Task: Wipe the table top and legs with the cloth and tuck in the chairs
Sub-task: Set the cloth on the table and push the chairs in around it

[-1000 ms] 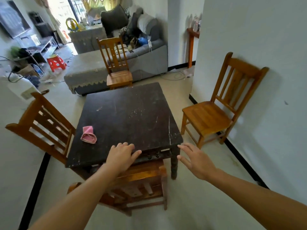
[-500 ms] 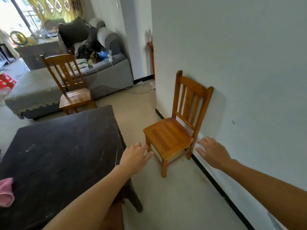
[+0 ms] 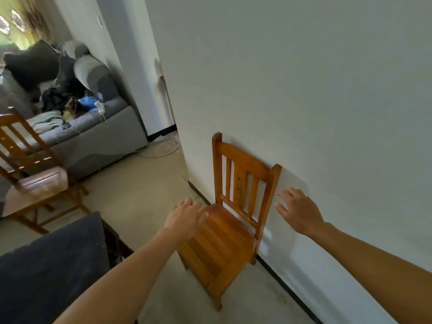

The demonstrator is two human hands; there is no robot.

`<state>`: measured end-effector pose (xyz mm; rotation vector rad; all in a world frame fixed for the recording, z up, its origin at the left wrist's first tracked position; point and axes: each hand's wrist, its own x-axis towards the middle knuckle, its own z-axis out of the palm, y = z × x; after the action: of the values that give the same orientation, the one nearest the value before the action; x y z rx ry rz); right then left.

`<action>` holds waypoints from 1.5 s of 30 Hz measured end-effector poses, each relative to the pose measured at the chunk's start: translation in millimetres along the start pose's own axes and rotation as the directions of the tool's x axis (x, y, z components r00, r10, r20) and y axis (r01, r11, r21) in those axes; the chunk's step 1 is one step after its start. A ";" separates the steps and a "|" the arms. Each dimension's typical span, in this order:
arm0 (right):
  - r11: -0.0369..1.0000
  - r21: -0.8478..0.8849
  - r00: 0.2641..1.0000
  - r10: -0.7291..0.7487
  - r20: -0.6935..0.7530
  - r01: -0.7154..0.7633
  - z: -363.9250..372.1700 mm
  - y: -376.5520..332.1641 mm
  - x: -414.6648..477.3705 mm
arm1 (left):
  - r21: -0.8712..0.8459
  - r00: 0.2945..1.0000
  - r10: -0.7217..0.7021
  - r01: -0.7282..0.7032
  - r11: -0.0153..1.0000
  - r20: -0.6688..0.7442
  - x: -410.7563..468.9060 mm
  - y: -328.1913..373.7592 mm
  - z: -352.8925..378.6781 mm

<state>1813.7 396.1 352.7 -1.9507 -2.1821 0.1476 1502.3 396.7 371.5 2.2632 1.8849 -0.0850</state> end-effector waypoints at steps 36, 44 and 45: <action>0.995 0.015 0.990 0.095 0.109 -0.097 74.4 -51.7 172.8 | -0.016 0.926 0.366 -0.366 0.930 0.098 287.6 -22.2 16.3; 0.996 0.092 0.982 0.002 0.187 -0.019 88.1 -137.6 148.6 | -0.058 0.951 0.293 -0.288 0.956 0.103 225.0 -103.7 15.2; 0.994 0.108 0.980 -0.019 0.199 -0.003 89.1 -147.1 145.6 | -0.067 0.954 0.279 -0.273 0.960 0.108 216.9 -112.5 15.4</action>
<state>1636.5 528.8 310.5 -1.9416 -2.2503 0.4690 1434.1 622.9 307.4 2.4043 1.4801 -0.1230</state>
